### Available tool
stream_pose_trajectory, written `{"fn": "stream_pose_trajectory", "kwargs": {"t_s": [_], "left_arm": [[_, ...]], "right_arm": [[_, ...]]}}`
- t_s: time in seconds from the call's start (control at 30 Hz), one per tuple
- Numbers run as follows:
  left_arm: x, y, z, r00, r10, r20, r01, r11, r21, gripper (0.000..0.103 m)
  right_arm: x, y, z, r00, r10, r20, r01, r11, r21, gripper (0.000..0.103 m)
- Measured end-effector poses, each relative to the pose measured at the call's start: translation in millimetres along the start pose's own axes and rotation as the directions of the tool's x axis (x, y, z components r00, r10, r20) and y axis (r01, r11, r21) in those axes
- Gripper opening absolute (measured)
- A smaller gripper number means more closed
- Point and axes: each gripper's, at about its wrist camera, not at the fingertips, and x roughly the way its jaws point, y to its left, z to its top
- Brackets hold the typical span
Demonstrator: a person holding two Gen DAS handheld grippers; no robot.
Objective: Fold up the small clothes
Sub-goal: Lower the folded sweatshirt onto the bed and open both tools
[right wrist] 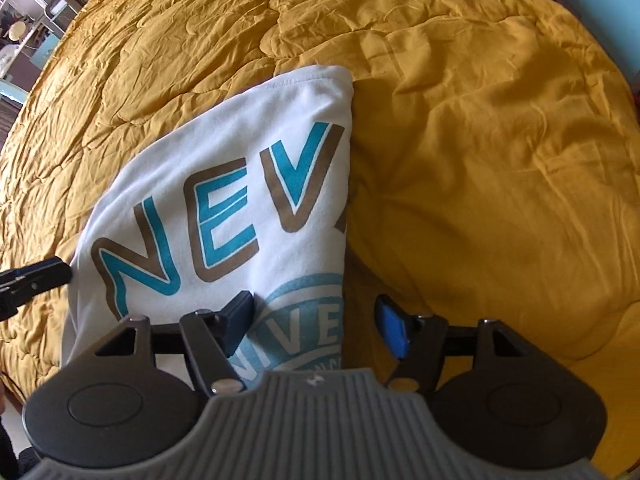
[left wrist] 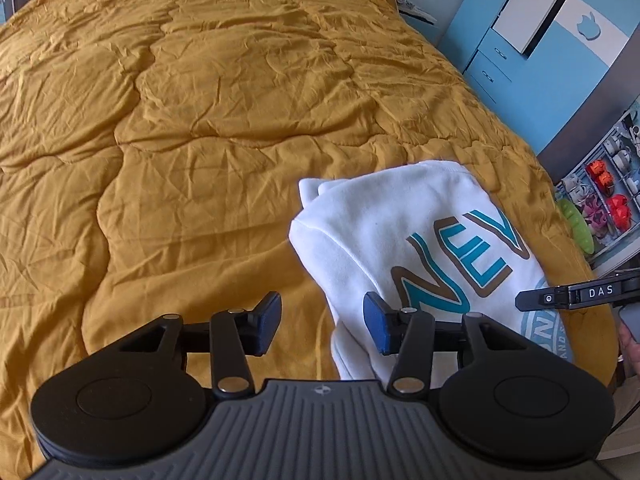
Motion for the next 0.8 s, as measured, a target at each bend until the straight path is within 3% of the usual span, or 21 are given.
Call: {"fn": "stream_pose_trajectory", "kwargs": {"t_s": [0.17,0.27,0.33,0.5,0.57,0.67,0.8], "left_arm": [[-27.7,1.8,2.0,0.996,0.035,0.081,-0.039,0.998,0.046,0.054],[-45.9,5.3,-0.7,0.991,0.044,0.126,-0.054,0.996,0.076,0.055],[-58.0,7.7,-3.0,0.986,0.057,0.158,-0.072,0.993,0.092,0.062],[-83.3,9.1,-17.2,0.97,0.058,0.237,-0.098,0.982,0.16,0.074],[-90.7,10.9,-25.7,0.969,0.033,0.245,-0.076,0.983,0.169,0.075],[-99.9,13.7,-40.4,0.964,0.061,0.259,-0.101,0.985,0.143,0.075],[-106.9,14.7,-60.5,0.954,0.071,0.291,-0.117,0.983,0.144,0.078]], "right_arm": [[-22.4,24.7,-11.3,0.982,-0.178,0.065,0.178,0.984,0.002,0.062],[-46.3,44.0,-22.5,0.947,-0.292,0.132,0.294,0.956,-0.001,0.062],[-60.9,57.3,-31.0,0.924,-0.337,0.179,0.343,0.939,0.001,0.062],[-107.3,102.2,-74.7,0.896,-0.286,0.34,0.293,0.955,0.032,0.069],[-116.5,125.0,-96.9,0.872,-0.282,0.4,0.289,0.956,0.043,0.077],[-120.5,154.8,-131.2,0.832,-0.311,0.46,0.293,0.95,0.111,0.08],[-102.4,183.7,-163.2,0.841,-0.324,0.433,0.296,0.946,0.131,0.081]]}}
